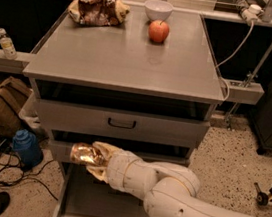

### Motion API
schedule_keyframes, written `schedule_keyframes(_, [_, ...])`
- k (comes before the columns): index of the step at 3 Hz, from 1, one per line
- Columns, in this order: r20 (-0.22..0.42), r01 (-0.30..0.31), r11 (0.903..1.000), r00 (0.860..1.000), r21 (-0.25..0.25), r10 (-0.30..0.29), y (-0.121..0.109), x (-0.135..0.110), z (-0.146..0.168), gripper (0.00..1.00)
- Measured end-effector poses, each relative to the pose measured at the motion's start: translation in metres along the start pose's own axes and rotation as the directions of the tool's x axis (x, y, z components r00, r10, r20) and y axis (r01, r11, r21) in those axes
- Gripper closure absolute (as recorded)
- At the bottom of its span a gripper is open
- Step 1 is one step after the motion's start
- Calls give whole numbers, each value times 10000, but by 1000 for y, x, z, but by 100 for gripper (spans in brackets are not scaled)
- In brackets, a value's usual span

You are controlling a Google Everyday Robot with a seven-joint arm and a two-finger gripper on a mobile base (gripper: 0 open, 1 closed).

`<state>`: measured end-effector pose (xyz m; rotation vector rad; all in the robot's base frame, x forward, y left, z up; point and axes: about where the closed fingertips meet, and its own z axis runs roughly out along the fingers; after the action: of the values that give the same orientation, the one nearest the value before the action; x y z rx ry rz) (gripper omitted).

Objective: Pick orange can from bottom drawer and place on counter

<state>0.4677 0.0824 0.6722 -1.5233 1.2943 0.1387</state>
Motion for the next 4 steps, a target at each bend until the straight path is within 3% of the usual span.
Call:
schedule_keyframes(1, [92,1644,9815,9861,978,-1661,-53,-69,-19,100])
schedule_keyframes(2, [92,1644,9815,9861,978,-1661,-53,-69,-19,100])
schedule_keyframes(3, [-175,2366,9641,9715,1209,-2362,-78,-88,-24,100])
schedule_keyframes(4, [-735,3654,9202,9307,1402,-3584,-129,-125,-27,100])
